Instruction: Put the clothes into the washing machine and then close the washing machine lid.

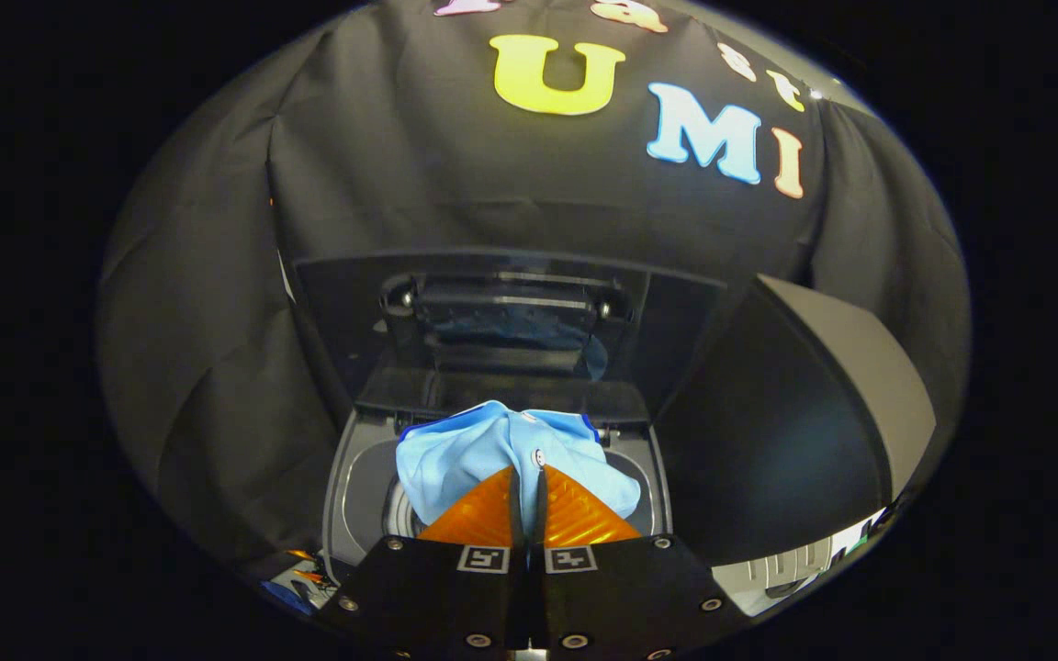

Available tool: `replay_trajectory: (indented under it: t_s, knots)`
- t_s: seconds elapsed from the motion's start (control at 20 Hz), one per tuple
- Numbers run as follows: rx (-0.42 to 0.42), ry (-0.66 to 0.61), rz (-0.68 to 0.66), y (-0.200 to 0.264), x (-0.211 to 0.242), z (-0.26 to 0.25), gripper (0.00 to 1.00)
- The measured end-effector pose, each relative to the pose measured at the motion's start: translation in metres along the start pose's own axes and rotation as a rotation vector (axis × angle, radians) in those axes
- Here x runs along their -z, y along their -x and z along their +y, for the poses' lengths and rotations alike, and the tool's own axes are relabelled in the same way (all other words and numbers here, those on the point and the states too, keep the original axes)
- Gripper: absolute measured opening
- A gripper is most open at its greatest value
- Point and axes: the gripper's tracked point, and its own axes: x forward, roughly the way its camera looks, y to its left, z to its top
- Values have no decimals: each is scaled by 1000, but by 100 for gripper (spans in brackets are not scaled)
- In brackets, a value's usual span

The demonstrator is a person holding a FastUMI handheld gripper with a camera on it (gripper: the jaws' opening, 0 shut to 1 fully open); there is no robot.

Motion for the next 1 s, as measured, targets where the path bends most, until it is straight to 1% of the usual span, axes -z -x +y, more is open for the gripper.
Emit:
replay_trajectory:
  t_s: [0.15, 0.3, 0.45, 0.6, 0.85, 0.95, 1.0]
  knots:
    - [-28, 1, 59, -20, 28, 4, 0]
    - [-22, -5, 108, -33, 43, 3, 0]
    - [-31, -23, 165, -56, 61, 3, 0]
    - [-70, -22, 231, -68, 83, 11, 0]
    - [-71, 34, 277, -77, 97, 13, 0]
    - [-32, 48, 301, -81, 101, 6, 0]
    - [-47, 43, 282, -88, 102, 11, 20]
